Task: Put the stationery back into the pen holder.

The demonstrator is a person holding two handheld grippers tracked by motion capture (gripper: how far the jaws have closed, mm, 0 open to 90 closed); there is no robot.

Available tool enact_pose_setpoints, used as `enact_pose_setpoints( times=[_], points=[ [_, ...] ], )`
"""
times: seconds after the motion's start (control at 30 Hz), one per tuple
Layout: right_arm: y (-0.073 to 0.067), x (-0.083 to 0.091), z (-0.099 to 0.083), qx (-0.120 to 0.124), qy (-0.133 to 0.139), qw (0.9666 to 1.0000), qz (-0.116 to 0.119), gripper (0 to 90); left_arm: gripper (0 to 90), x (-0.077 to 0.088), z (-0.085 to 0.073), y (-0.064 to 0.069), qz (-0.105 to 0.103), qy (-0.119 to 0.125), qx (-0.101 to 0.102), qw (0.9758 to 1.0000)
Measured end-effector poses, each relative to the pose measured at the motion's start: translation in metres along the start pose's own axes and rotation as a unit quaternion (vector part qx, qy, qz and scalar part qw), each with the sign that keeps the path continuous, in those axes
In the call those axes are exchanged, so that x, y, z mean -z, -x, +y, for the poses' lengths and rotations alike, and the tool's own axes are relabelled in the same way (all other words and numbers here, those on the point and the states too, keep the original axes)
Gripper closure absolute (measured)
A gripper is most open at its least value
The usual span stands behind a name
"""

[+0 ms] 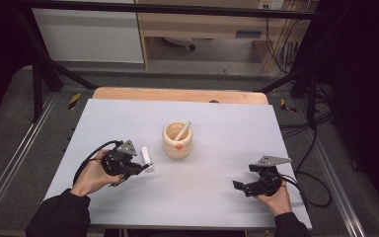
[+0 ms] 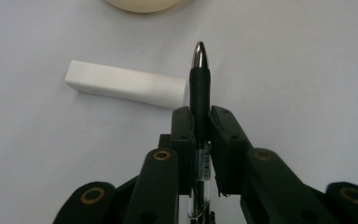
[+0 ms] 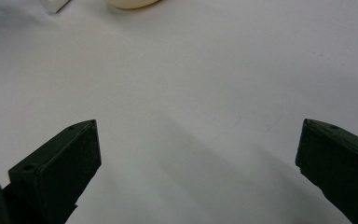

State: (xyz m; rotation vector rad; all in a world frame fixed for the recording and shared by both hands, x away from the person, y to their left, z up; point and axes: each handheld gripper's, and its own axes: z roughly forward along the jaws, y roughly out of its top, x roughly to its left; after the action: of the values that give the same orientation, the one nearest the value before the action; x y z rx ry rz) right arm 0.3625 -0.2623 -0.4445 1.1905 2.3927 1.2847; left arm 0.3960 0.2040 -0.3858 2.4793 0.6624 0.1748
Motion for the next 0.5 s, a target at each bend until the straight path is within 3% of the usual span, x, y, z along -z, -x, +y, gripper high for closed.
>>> enact_pose_setpoints(
  times=[0.5],
  points=[
    [0.0,0.0,0.0,0.002,-0.002,1.0,-0.001,0.7,79.5,0.01,0.015,0.001,0.018,0.046,0.029,0.9984]
  ],
)
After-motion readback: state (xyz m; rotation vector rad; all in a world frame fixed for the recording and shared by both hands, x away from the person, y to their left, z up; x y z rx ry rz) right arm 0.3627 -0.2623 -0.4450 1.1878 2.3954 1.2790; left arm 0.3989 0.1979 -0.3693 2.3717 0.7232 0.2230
